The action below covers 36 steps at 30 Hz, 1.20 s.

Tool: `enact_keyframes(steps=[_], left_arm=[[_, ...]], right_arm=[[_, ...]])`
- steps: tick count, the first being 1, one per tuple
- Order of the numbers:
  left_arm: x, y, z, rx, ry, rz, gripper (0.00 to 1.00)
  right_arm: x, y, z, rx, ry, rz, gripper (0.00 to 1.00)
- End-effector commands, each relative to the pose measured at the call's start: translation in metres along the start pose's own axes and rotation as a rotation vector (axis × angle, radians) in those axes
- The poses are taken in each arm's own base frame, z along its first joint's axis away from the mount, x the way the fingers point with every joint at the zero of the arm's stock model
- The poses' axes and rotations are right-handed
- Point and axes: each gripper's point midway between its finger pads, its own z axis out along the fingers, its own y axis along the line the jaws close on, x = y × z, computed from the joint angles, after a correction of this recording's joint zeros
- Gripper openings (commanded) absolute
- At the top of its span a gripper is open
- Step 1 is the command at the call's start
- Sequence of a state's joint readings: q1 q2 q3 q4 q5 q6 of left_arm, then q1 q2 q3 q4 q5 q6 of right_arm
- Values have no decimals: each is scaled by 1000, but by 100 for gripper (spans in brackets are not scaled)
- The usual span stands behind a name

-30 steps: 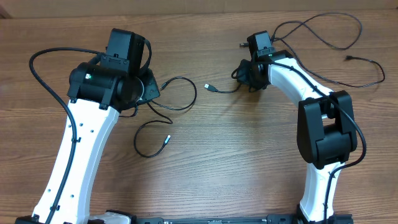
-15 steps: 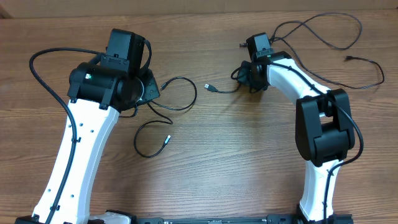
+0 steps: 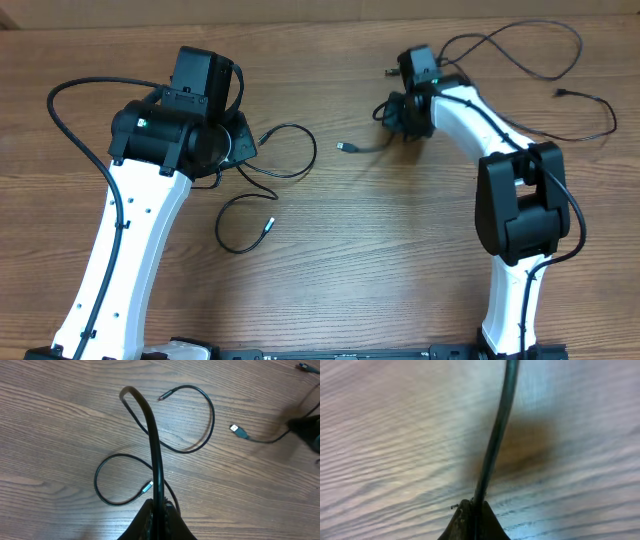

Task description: Untangle cables

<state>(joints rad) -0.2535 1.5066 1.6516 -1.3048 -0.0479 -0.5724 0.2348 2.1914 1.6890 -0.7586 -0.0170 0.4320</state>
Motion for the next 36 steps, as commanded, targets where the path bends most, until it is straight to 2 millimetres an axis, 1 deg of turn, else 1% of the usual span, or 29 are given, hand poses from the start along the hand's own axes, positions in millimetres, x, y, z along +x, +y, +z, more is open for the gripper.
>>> enact_keyframes(steps=[1, 2, 3, 4, 8, 11, 13, 15, 17, 23, 27, 29, 31, 34, 36], left_arm=[[-2, -3, 0, 9, -5, 15, 8], [-2, -4, 0, 11, -7, 14, 8], [-3, -4, 0, 13, -10, 14, 9], [-4, -4, 0, 14, -13, 14, 8], [-4, -5, 0, 16, -15, 14, 8], [-4, -5, 0, 16, -15, 14, 8], [-4, -5, 0, 16, -15, 14, 8], [-4, -5, 0, 16, -15, 14, 8], [-4, -5, 0, 16, -14, 14, 9], [-3, -5, 0, 15, -11, 16, 8], [-1, -3, 0, 8, -1, 16, 8], [-1, -3, 0, 8, -2, 16, 8], [-1, -4, 0, 9, -3, 16, 9], [-1, -4, 0, 9, -3, 16, 8], [-1, -3, 0, 9, -2, 16, 8]], right_arm=[[-56, 25, -89, -60, -207, -244, 4], [-59, 27, -100, -59, -222, -294, 4], [-63, 30, -115, -56, -246, -360, 4], [-67, 29, -125, -46, -265, -395, 4], [-82, 17, -160, 77, -359, -557, 4], [-89, 4, -177, 197, -390, -717, 4], [-97, -11, -188, 322, -401, -791, 4], [-106, -28, -196, 447, -411, -780, 4], [-109, -42, -202, 532, -409, -757, 4], [-108, -67, -202, 581, -358, -730, 4], [-108, -93, -197, 589, -322, -658, 4], [-105, -108, -186, 579, -284, -644, 4], [-100, -115, -175, 553, -255, -640, 4], [-87, -117, -152, 445, -202, -642, 4], [-80, -118, -138, 380, -180, -637, 6]])
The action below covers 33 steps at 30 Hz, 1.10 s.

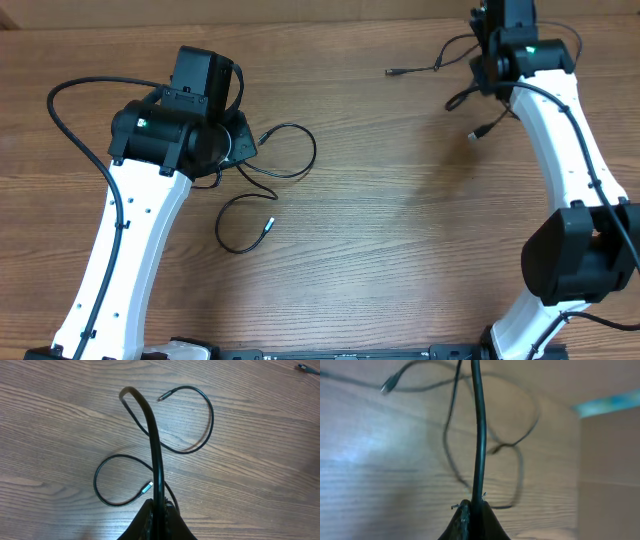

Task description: Untangle cables

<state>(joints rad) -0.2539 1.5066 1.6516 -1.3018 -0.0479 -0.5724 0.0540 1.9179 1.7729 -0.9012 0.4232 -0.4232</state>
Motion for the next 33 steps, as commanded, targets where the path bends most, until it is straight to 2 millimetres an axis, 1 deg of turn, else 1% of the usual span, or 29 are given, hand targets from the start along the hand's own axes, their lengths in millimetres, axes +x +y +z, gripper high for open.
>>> enact_keyframes(steps=[1, 4, 6, 7, 8, 9, 11, 12, 13, 14, 15, 17, 19, 20, 22, 24, 27, 28, 29, 30, 33], left_arm=[[0, -3, 0, 7, 1, 16, 8], [0, -2, 0, 5, 4, 16, 8], [1, -2, 0, 4, 5, 17, 8], [1, -2, 0, 4, 4, 16, 8], [0, -2, 0, 5, 4, 16, 8], [0, -2, 0, 5, 4, 16, 8], [0, -2, 0, 5, 4, 16, 8], [1, -2, 0, 4, 4, 16, 8], [1, -2, 0, 4, 5, 17, 8], [1, -2, 0, 2, 8, 17, 8], [2, -1, 0, 1, 10, 17, 8], [3, -1, 0, -1, 13, 17, 8], [3, -1, 0, -1, 13, 17, 8], [3, -1, 0, -1, 13, 17, 8], [2, -1, 0, -1, 12, 17, 8], [2, -1, 0, -1, 12, 17, 8], [2, -2, 0, 2, 9, 17, 8], [1, -2, 0, 3, 7, 17, 8], [1, -2, 0, 3, 6, 17, 8], [1, -2, 0, 3, 7, 17, 8], [1, -2, 0, 2, 8, 17, 8]], right_arm=[[11, 30, 21, -155, 4, 9, 7], [25, 43, 35, -219, 32, 13, 7], [35, 48, 43, -235, 60, 12, 10], [38, 51, 47, -242, 71, 10, 14], [41, 53, 49, -248, 79, 12, 24], [41, 55, 51, -248, 85, 29, 42], [40, 55, 55, -244, 84, 62, 36], [39, 55, 56, -242, 81, 76, 35], [36, 54, 57, -236, 73, 111, 42], [33, 52, 58, -223, 67, 137, 55], [31, 47, 59, -196, 61, 181, 56], [27, 41, 60, -163, 52, 249, 52], [24, 41, 60, -168, 46, 320, 52], [23, 45, 59, -188, 45, 351, 50], [22, 60, 56, -275, 51, 390, 50], [21, 83, 48, -414, 60, 390, 50], [23, 118, 28, -632, 92, 389, 48], [25, 126, 23, -686, 108, 390, 47], [29, 131, 20, -714, 126, 390, 47], [38, 135, 19, -723, 169, 388, 47], [58, 138, 22, -698, 259, 378, 47]])
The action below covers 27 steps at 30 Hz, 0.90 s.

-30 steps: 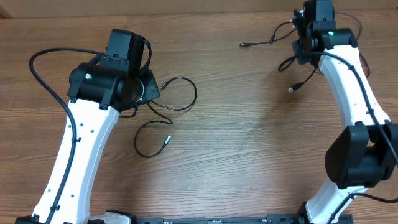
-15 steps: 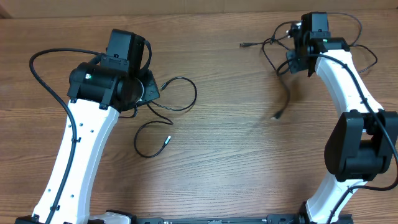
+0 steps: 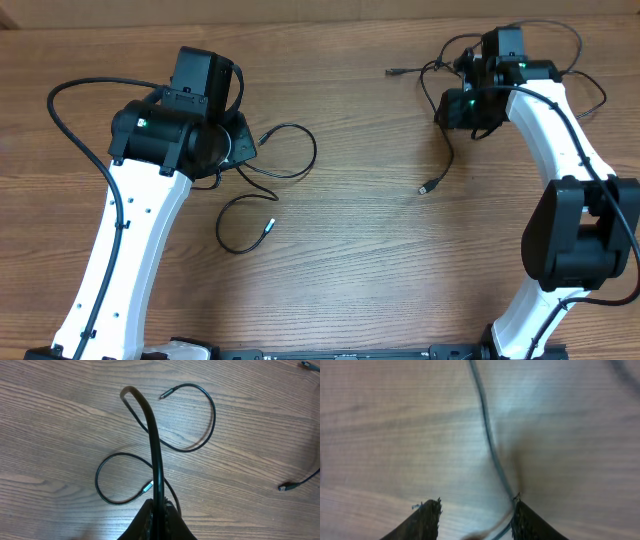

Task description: Untangle cables

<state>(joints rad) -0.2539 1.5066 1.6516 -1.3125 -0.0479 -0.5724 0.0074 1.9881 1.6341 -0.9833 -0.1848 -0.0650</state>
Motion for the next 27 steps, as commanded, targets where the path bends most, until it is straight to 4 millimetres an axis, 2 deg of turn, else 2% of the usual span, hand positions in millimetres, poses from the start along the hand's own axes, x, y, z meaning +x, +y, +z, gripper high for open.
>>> enact_keyframes(steps=[1, 5, 12, 15, 18, 20, 22, 23, 24, 26, 27], left_arm=[[-1, -3, 0, 8, -1, 17, 8], [-1, -3, 0, 9, -3, 16, 8], [-2, -4, 0, 12, -8, 16, 9], [-2, -4, 0, 11, -6, 16, 9], [-2, -4, 0, 11, -8, 16, 9], [-3, -4, 0, 8, -12, 15, 9], [-3, -3, 0, 6, -13, 16, 9], [-3, -3, 0, 6, -13, 16, 9], [-3, -3, 0, 6, -13, 16, 9], [-3, -3, 0, 6, -12, 16, 9], [-3, -3, 0, 6, -12, 16, 9]], right_arm=[[20, 4, 11, -38, 95, 40, 47], [42, -9, 17, 31, 190, 55, 47], [63, -14, 38, 38, 278, 101, 48], [74, -29, 46, 115, 296, 106, 45], [84, -41, 50, 189, 313, 134, 52], [86, -42, 52, 188, 316, 135, 57], [87, -43, 57, 188, 306, 134, 58], [87, -43, 59, 187, 300, 133, 54], [85, -44, 61, 187, 287, 131, 45], [79, -45, 65, 187, 258, 128, 21], [77, -46, 65, 193, 248, 126, 13]])
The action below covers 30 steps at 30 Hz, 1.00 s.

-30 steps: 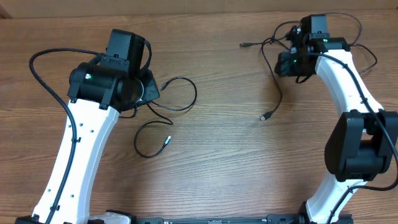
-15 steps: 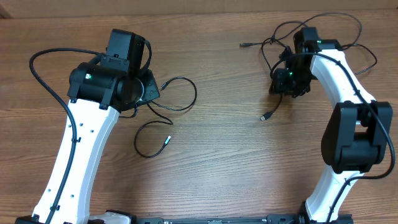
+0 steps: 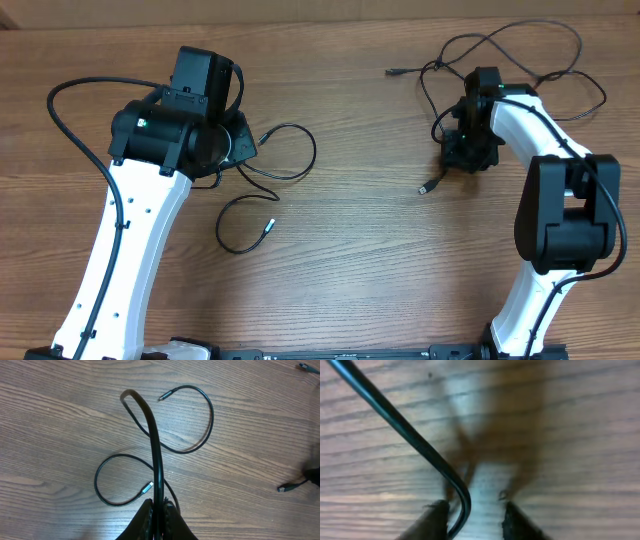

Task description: Untangle cables

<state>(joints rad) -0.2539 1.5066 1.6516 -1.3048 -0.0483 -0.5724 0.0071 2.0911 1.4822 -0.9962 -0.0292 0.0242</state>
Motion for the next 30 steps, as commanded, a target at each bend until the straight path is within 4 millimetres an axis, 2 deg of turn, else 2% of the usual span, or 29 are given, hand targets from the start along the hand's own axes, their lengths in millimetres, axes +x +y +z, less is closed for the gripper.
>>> enact_keyframes(steps=[1, 4, 7, 12, 15, 17, 19, 21, 25, 28, 30], left_arm=[[-2, -2, 0, 2, -6, 16, 9], [-2, -2, 0, 2, -6, 17, 10], [-3, -3, 0, 3, -9, 19, 10], [-7, -5, 0, 15, -26, 18, 10], [-7, -6, 0, 15, -26, 18, 10], [-7, -5, 0, 15, -26, 18, 10], [-6, -5, 0, 14, -25, 18, 10], [-5, -5, 0, 12, -21, 19, 10], [-3, -3, 0, 4, -10, 20, 10], [-1, -2, 0, 1, -5, 20, 10], [-1, -2, 0, 1, -5, 20, 10]], right_arm=[[-6, -7, 4, 39, -26, 6, 4], [-18, -23, -4, 139, -71, 7, 4], [-31, -39, -26, 270, -107, -19, 4], [-64, -55, -90, 545, -223, -130, 4], [-82, -44, -117, 664, -266, -311, 4], [-92, -32, -121, 692, -266, -472, 4], [-102, -26, -123, 704, -299, -518, 4], [-116, -26, -129, 709, -366, -494, 4], [-140, -37, -142, 709, -482, -419, 4], [-142, -28, -130, 577, -490, -462, 4], [-137, -23, -118, 485, -459, -516, 20]])
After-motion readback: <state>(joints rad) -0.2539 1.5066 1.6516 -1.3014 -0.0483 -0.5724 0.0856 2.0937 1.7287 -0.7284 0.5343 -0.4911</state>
